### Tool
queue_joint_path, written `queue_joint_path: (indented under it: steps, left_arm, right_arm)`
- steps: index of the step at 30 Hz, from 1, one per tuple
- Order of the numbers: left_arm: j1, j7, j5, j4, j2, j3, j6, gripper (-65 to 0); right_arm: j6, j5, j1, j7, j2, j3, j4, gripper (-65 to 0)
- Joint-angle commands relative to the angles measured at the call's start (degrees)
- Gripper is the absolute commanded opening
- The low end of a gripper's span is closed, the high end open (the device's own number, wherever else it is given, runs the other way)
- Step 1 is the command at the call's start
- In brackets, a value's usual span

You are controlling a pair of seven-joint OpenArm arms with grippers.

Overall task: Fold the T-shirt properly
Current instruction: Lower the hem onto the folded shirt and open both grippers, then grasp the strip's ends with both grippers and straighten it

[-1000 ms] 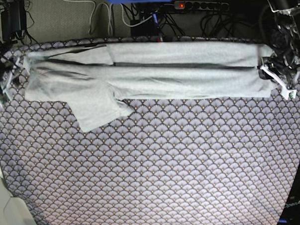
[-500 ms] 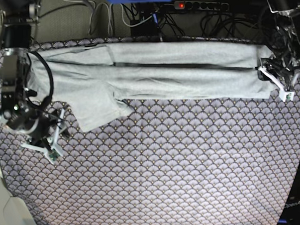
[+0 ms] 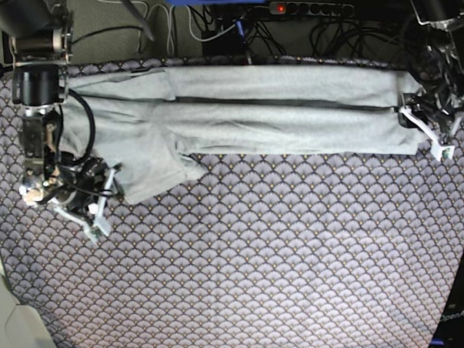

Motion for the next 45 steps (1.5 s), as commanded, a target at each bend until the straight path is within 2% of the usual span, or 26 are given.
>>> queue_joint_path:
  steps: [1, 6, 15, 23, 29, 32, 35, 36, 40, 45]
  left_arm:
    - [-0.35, 0.97, -0.79, -0.06, 0.22, 0.50, -0.29, -38.0]
    - [-0.88, 0.97, -0.79, -0.06, 0.22, 0.50, -0.29, -38.1]
    - [-0.53, 0.97, -0.79, -0.06, 1.27, 0.50, -0.29, -38.2]
    - [-0.53, 0.97, -0.79, -0.06, 1.36, 0.50, -0.29, -38.3]
    - [-0.70, 0.97, -0.79, -0.06, 1.36, 0.50, -0.29, -38.3]
    - [-0.70, 0.97, -0.79, -0.06, 1.36, 0.50, -0.29, -38.3]
    - [-0.79, 0.97, -0.79, -0.06, 1.36, 0.50, -0.29, -38.3]
    - [-0.79, 0.97, -0.79, -0.06, 1.36, 0.50, -0.29, -38.3]
    - [-0.88, 0.97, -0.79, -0.06, 1.36, 0.50, -0.29, -38.3]
    - [-0.88, 0.97, -0.79, -0.06, 1.36, 0.50, -0.38, -38.3]
  right_arm:
    - [-0.01, 0.76, 1.62, 1.57, 0.37, -0.44, 1.00, -37.3]
    - [-0.01, 0.76, 1.62, 1.57, -0.78, -2.02, 0.91, -37.3]
    - [-0.01, 0.76, 1.71, 1.83, -0.95, -3.25, 0.83, -37.3]
    - [-0.01, 0.76, 3.82, 6.58, -0.78, -3.34, -10.25, -37.5]
    - [-0.01, 0.76, 3.73, 6.05, -0.78, -3.95, -10.16, -38.3]
    - [-0.01, 0.76, 3.55, 5.96, -0.78, -4.04, -10.16, -45.7]
    - [-0.01, 0.76, 3.55, 5.96, -0.78, -4.04, -10.16, -62.4]
    - [-0.01, 0.76, 3.55, 5.87, -0.78, -4.04, -10.08, -65.0]
    - [-0.01, 0.85, 0.92, 5.26, -0.60, -3.87, -4.62, -65.0]
    - [-0.01, 0.85, -5.15, 0.77, -0.60, -3.69, 13.13, -65.0]
